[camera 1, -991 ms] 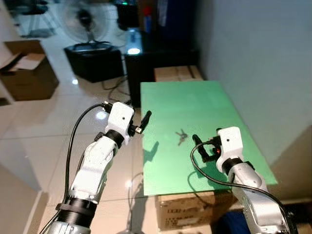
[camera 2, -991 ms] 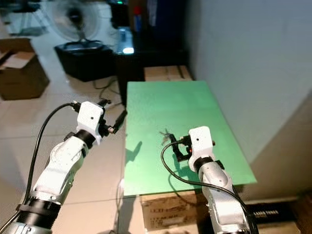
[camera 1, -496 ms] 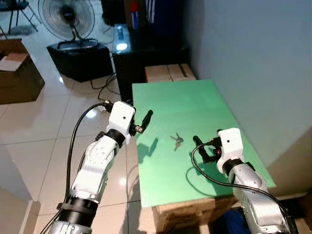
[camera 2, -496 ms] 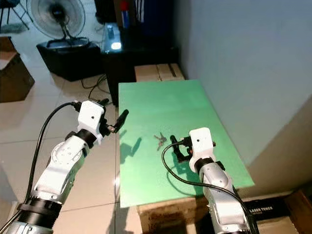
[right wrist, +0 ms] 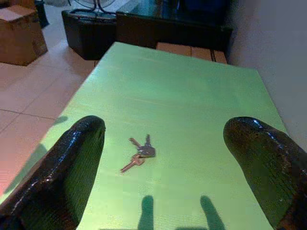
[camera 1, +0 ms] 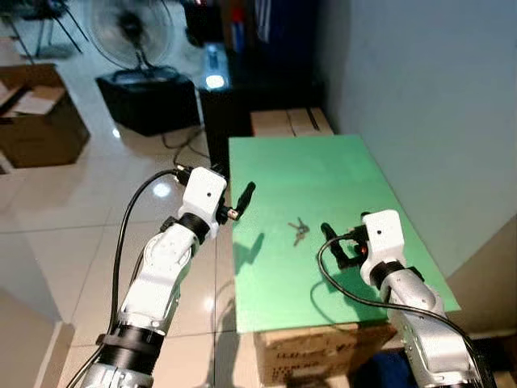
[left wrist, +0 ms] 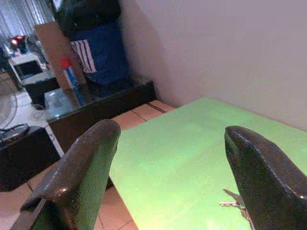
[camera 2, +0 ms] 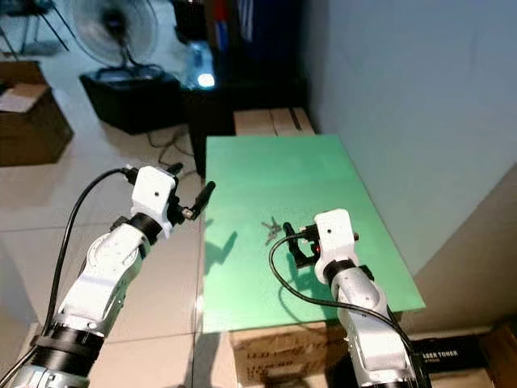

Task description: Hang keys on a hook

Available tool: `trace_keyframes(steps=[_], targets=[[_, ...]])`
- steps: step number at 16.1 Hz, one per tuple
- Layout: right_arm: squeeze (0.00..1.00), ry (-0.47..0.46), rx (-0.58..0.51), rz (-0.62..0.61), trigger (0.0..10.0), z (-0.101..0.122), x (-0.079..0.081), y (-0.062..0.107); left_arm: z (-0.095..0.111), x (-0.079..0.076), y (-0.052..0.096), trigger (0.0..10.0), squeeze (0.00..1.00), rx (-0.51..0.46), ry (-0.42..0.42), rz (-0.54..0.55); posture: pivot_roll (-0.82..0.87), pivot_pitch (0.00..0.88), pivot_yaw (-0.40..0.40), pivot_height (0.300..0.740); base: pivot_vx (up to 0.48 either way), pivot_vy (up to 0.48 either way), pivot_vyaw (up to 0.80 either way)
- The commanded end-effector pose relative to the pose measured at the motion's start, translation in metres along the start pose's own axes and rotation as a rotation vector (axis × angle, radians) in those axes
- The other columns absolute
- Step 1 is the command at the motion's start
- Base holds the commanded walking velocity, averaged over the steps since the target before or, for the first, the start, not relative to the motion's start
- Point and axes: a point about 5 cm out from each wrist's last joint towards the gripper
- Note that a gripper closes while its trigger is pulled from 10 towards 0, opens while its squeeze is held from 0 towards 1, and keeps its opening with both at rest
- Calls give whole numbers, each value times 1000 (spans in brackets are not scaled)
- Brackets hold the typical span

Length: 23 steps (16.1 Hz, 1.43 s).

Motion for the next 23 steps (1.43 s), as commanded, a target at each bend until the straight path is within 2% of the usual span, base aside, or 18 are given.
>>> trace_keyframes(steps=[1,8,11,13,18,23], targets=[[0,6,4,-2,10000,1,-1,-1,-1,3,0,10000,0,11,-12,10,-138,0,22,740,0,0,0],[0,-1,19,-4,10000,-5,-1,-4,-2,2,-1,10000,0,16,-5,19,-141,0,20,740,0,0,0],[0,24,20,7,10000,-5,-1,-3,-1,2,-2,10000,0,5,8,12,-143,0,17,740,0,0,0],[0,25,10,-10,10000,-2,-5,-1,1,1,-2,10000,0,-11,13,3,-143,0,17,740,323,0,800],[0,-8,14,-3,10000,-2,-3,3,1,1,-1,10000,0,-13,13,-8,-144,0,23,740,358,0,-158],[0,-1,22,-15,10000,-3,-4,4,0,0,-1,10000,0,-5,9,-18,-143,0,31,740,277,0,-158]])
Point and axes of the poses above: a point about 5 cm out from each wrist's last joint towards the gripper, its own y axis pointing back from the gripper into the wrist, its own z axis along the axis of the wrist's last joint, x = y × z, and after that the axes turned 2 degrees about y, right-handed
